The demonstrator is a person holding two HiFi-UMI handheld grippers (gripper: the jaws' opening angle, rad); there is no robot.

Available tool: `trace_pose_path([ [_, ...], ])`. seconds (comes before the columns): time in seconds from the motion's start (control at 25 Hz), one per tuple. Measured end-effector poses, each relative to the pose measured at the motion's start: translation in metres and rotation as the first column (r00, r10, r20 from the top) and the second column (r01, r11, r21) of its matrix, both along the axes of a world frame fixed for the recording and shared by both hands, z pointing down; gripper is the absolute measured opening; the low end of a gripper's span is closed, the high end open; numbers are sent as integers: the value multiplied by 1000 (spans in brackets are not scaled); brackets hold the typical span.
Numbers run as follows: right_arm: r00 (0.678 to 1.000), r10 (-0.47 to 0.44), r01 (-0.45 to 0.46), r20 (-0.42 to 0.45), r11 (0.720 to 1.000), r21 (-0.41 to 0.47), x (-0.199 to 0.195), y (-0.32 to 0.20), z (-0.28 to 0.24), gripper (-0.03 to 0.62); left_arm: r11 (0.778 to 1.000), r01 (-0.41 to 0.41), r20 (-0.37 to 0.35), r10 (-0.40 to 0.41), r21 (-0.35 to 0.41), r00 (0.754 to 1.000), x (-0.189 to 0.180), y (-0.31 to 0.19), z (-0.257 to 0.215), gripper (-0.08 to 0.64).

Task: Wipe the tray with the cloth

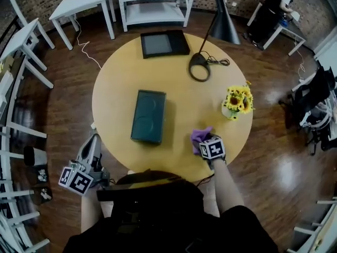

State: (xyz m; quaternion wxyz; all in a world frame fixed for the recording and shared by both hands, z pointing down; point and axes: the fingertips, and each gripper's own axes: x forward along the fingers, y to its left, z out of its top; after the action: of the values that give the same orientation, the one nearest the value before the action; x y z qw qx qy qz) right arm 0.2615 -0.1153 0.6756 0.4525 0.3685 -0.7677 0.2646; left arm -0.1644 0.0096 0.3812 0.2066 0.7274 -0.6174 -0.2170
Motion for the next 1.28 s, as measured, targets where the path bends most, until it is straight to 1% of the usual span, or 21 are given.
trace_pose_path([
  [0.12,1000,-27,27,-7,999,-35,-7,-1,3,317,1000,27,9,-26,-17,1000,9,2,-1,5],
  [0.16,999,-51,51,-7,998,-37,-11,1,2,295,999,34,10,-34,-25,999,13,3,1,5],
  [0.24,995,-96,96,5,995,-29,-21,6,-1,222,998,38,-5,-38,-45,999,21,6,12,5],
  [0.28,994,-110,110,17,994,-19,-26,8,-3,197,998,39,-11,-40,-54,999,26,6,17,5],
  [0.36,992,-114,115,50,993,-19,-28,8,-3,178,997,47,-18,-48,-69,999,35,6,24,5],
  [0.48,989,-86,96,121,992,-78,-25,8,-3,159,995,51,-26,-53,-90,998,45,5,34,5],
  [0.56,981,-55,74,185,992,-99,-30,4,-13,139,994,18,-13,-19,-112,1000,48,-1,47,5],
  [0.64,968,-34,54,248,996,-77,-46,-5,-31,133,988,-51,-4,52,-147,999,49,-16,65,5],
  [0.72,953,-38,48,299,999,-24,-72,-19,-54,129,971,-134,4,137,-197,991,52,-37,85,6],
  [0.76,945,-49,50,322,999,5,-87,-26,-67,127,959,-172,22,182,-224,983,55,-49,94,6],
  [0.8,938,-67,58,340,998,36,-102,-33,-79,126,947,-205,58,226,-248,972,61,-59,102,6],
  [0.88,930,-129,96,344,989,110,-135,-46,-102,126,920,-259,144,310,-293,940,72,-78,115,6],
  [0.92,928,-165,122,334,982,146,-152,-53,-113,126,904,-287,169,351,-317,921,77,-86,122,6],
  [0.96,925,-199,149,323,974,173,-169,-59,-123,126,885,-316,175,390,-341,904,82,-92,131,7],
  [1.0,921,-229,175,314,966,191,-187,-64,-132,126,867,-341,170,421,-362,891,86,-96,139,31],
  [1.04,916,-256,200,307,958,204,-203,-69,-140,127,855,-356,166,440,-377,882,88,-98,145,58],
  [1.08,911,-281,223,302,951,213,-219,-72,-146,126,852,-360,166,446,-381,880,89,-100,149,61],
  [1.16,900,-321,261,294,939,226,-250,-79,-154,126,856,-358,169,442,-373,881,90,-103,151,61],
  [1.2,896,-336,275,292,934,229,-265,-83,-155,126,853,-365,166,448,-373,878,91,-103,154,61],
  [1.28,892,-352,296,284,929,222,-294,-89,-149,127,830,-397,161,487,-391,859,97,-103,161,61],
])
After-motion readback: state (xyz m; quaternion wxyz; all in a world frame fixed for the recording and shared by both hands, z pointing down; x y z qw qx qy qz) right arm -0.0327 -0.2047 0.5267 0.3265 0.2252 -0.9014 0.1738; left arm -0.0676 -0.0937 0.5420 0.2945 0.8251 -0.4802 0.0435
